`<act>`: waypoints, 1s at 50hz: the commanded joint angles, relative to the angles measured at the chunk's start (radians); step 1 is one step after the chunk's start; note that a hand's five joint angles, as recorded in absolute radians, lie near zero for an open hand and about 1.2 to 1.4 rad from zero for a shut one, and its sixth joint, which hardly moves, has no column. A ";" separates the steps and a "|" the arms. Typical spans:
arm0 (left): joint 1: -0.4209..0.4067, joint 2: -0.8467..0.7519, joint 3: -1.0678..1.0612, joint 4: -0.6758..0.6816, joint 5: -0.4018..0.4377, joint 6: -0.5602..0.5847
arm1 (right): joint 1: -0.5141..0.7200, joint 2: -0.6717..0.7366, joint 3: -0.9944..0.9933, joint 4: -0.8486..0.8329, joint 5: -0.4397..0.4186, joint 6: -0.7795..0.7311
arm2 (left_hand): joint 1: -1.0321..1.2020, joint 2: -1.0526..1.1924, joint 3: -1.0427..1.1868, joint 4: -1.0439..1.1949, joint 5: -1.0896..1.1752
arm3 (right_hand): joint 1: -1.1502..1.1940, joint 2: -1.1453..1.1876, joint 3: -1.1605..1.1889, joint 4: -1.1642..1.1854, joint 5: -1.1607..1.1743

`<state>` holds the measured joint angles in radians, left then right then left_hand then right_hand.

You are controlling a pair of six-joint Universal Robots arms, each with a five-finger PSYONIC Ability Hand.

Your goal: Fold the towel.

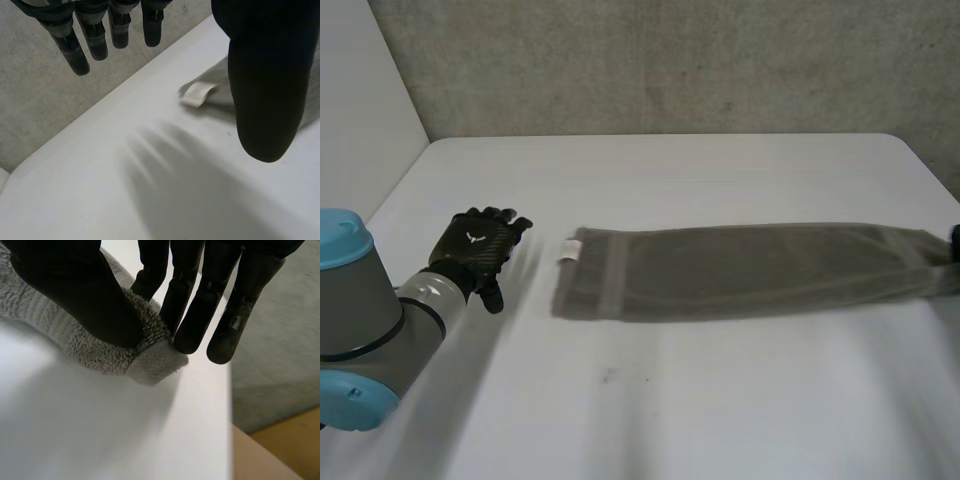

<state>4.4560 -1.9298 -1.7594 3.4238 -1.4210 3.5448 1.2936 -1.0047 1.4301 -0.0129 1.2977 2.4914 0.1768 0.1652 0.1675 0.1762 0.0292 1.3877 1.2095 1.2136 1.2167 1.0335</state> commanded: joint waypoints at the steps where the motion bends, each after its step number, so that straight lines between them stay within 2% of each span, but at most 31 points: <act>1: 0.000 0.000 0.000 0.000 0.001 0.000 | -0.068 -0.002 -0.091 0.059 0.006 -0.137 | -0.002 0.009 0.007 -0.002 -0.029 | 0.009 0.187 0.183 0.180 0.188; 7: 0.000 0.002 0.000 0.000 0.001 0.000 | -0.013 -0.031 -0.132 0.088 0.008 -0.097 | -0.002 0.009 0.007 -0.002 -0.029 | 0.009 0.187 0.183 0.180 0.188; 9: 0.000 0.002 0.000 0.000 -0.001 0.000 | 0.119 -0.061 -0.169 0.085 0.015 -0.046 | -0.002 0.009 0.007 -0.002 -0.029 | 0.009 0.187 0.183 0.180 0.188; 10: 0.000 0.002 0.000 0.000 0.000 0.000 | 0.119 -0.061 -0.169 0.085 0.015 -0.046 | -0.002 0.009 0.007 -0.002 -0.029 | 0.009 0.187 0.183 0.180 0.188; 12: 0.000 0.003 0.000 0.000 0.001 0.000 | 0.254 -0.063 -0.215 0.082 0.041 0.006 | -0.002 0.009 0.007 -0.002 -0.029 | 0.009 0.187 0.183 0.180 0.188; 15: 0.000 0.005 0.000 0.000 -0.001 0.000 | 0.328 -0.060 -0.237 0.080 0.057 0.026 | -0.002 0.009 0.007 -0.002 -0.029 | 0.009 0.187 0.183 0.180 0.188; 16: 0.000 0.005 -0.002 0.000 0.000 0.000 | 0.411 -0.054 -0.261 0.077 0.074 0.041 | -0.002 0.009 0.007 -0.002 -0.029 | 0.009 0.187 0.183 0.180 0.188; 17: 0.000 0.005 -0.002 0.000 0.001 0.000 | 0.502 -0.034 -0.290 0.071 0.089 0.053 | -0.002 0.009 0.007 -0.002 -0.029 | 0.009 0.187 0.183 0.180 0.188; 18: 0.000 0.005 -0.005 0.000 0.001 0.000 | 0.503 -0.034 -0.290 0.071 0.089 0.053 | -0.002 0.009 0.007 -0.002 -0.029 | 0.009 0.187 0.183 0.180 0.188; 20: 0.000 0.005 -0.006 0.000 0.001 0.000 | 0.671 0.026 -0.342 0.050 0.106 0.058 | -0.002 0.009 0.007 -0.002 -0.029 | 0.009 0.187 0.183 0.180 0.188; 21: 0.000 0.005 -0.008 0.000 0.001 0.000 | 0.671 0.026 -0.342 0.050 0.106 0.058 | -0.002 0.009 0.007 -0.002 -0.029 | 0.009 0.187 0.183 0.180 0.188; 23: 0.000 0.005 -0.008 0.000 -0.001 0.000 | 0.812 0.095 -0.375 0.037 0.107 0.058 | -0.002 0.009 0.007 -0.002 -0.029 | 0.009 0.187 0.183 0.180 0.188; 24: 0.000 0.005 -0.009 0.000 -0.001 0.000 | 0.813 0.095 -0.375 0.037 0.107 0.058 | -0.002 0.009 0.007 -0.002 -0.029 | 0.009 0.187 0.183 0.180 0.188; 25: 0.000 0.005 -0.009 0.000 -0.001 0.000 | 0.872 0.131 -0.385 0.033 0.107 0.055 | -0.002 0.009 0.007 -0.002 -0.029 | 0.009 0.187 0.183 0.180 0.188; 26: 0.000 0.005 -0.009 0.000 -0.001 0.000 | 0.872 0.132 -0.385 0.033 0.107 0.055 | -0.002 0.009 0.007 -0.002 -0.029 | 0.009 0.187 0.183 0.180 0.188; 28: 0.000 0.006 -0.009 0.000 -0.001 0.000 | 0.964 0.210 -0.404 0.030 0.104 0.053 | -0.002 0.009 0.007 -0.002 -0.029 | 0.009 0.187 0.183 0.180 0.188; 31: 0.000 0.006 -0.014 0.000 -0.001 0.000 | 1.030 0.274 -0.405 0.031 0.098 0.053 | -0.002 0.009 0.007 -0.002 -0.029 | 0.009 0.187 0.183 0.180 0.188; 38: -0.004 0.009 -0.014 0.000 -0.001 0.000 | 1.066 0.299 -0.395 0.034 0.106 0.060 | -0.002 0.009 0.007 -0.002 -0.029 | 0.009 0.187 0.183 0.180 0.188; 39: -0.004 0.009 -0.014 0.000 -0.001 0.000 | 1.063 0.279 -0.389 0.034 0.112 0.064 | -0.002 0.009 0.007 -0.002 -0.029 | -0.441 -0.263 -0.267 -0.270 -0.261; 40: -0.004 0.009 -0.012 0.000 -0.001 0.000 | 1.063 0.279 -0.388 0.034 0.112 0.064 | -0.002 0.009 0.007 -0.002 -0.029 | -0.445 -0.267 -0.271 -0.274 -0.266; 41: -0.007 0.011 -0.008 0.002 -0.001 -0.001 | 1.058 0.243 -0.373 0.034 0.114 0.072 | -0.002 0.009 0.007 -0.002 -0.029 | -1.076 -0.898 -0.902 -0.905 -0.896; 42: -0.007 0.011 -0.008 0.002 -0.001 -0.001 | 1.058 0.242 -0.373 0.034 0.114 0.072 | -0.002 0.009 0.007 -0.002 -0.029 | -1.083 -0.904 -0.908 -0.911 -0.903; 43: -0.010 0.012 -0.002 0.002 -0.001 -0.001 | 1.053 0.188 -0.347 0.034 0.112 0.098 | -0.002 0.009 0.007 -0.002 -0.029 | -1.213 -1.035 -1.039 -1.042 -1.033; 45: -0.015 0.012 0.001 0.002 -0.001 -0.003 | 1.030 0.136 -0.319 0.033 0.111 0.138 | -0.002 0.009 0.007 -0.002 -0.029 | -1.213 -1.035 -1.039 -1.042 -1.033; 47: -0.018 0.014 0.008 0.003 -0.001 -0.003 | 0.931 0.039 -0.252 0.031 0.103 0.240 | -0.002 0.009 0.007 -0.002 -0.029 | -1.213 -1.035 -1.039 -1.042 -1.033; 48: -0.026 0.015 0.014 0.005 -0.003 -0.004 | 0.931 0.038 -0.252 0.031 0.103 0.241 | -0.002 0.009 0.007 -0.002 -0.029 | -1.213 -1.035 -1.039 -1.042 -1.033; 50: -0.038 0.018 0.020 0.005 -0.003 -0.006 | 0.851 -0.043 -0.183 0.037 0.097 0.320 | -0.002 0.009 0.007 -0.002 -0.029 | -1.213 -1.035 -1.039 -1.042 -1.033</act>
<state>4.4428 -1.9173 -1.7596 3.4258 -1.4221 3.5429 2.3070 -0.8560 1.1126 0.0198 1.4060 2.6384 0.1724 0.1647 0.1674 0.1762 0.0292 0.2477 0.2311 0.2295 0.2337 0.0903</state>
